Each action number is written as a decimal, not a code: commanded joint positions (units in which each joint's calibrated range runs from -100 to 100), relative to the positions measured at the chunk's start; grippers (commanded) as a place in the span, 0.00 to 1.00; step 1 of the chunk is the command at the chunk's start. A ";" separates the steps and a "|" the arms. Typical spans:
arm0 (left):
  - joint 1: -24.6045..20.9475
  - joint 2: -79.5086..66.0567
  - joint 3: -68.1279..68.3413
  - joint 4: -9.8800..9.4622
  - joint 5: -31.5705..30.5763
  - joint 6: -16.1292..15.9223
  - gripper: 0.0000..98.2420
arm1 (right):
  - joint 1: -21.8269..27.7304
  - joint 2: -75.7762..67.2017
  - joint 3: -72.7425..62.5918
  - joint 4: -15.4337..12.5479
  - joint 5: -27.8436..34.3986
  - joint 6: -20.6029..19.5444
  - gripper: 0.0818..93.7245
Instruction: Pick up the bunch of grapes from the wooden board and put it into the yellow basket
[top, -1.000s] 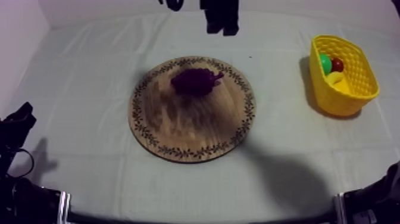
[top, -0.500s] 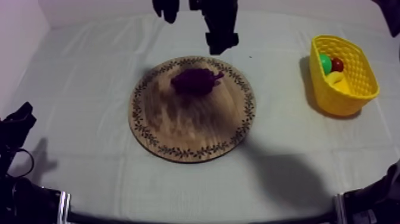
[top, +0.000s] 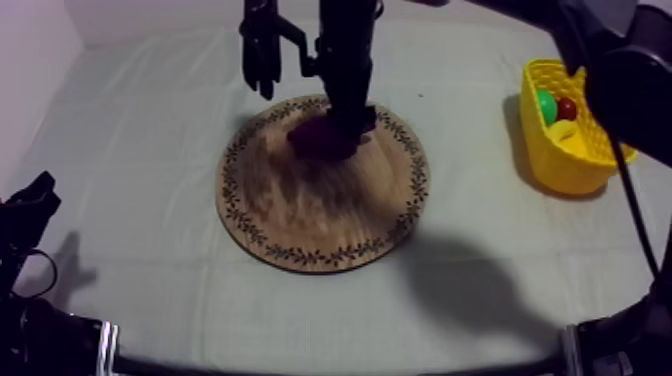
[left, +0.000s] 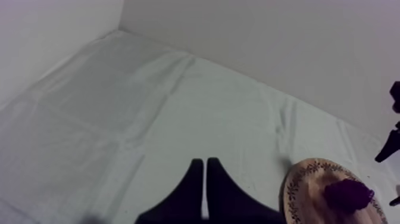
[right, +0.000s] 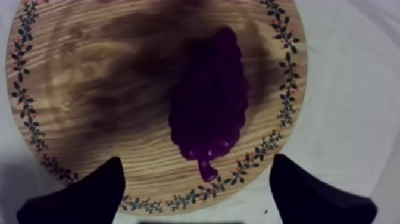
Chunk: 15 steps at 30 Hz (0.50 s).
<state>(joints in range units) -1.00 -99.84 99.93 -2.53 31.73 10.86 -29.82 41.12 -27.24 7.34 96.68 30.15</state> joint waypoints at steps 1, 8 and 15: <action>0.02 0.02 -0.04 0.01 -0.05 0.01 0.00 | 0.03 2.48 -1.81 0.32 0.18 0.00 0.75; 0.02 0.02 -0.04 0.01 -0.05 0.01 0.00 | 0.38 8.11 -5.27 0.60 0.18 0.06 0.75; 0.02 0.02 -0.04 0.01 -0.05 0.01 0.00 | 0.21 12.55 -8.00 0.48 -0.03 -0.09 0.75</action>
<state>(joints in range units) -1.00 -99.84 99.93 -2.53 31.65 10.86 -29.50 53.19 -34.94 8.01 96.62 30.10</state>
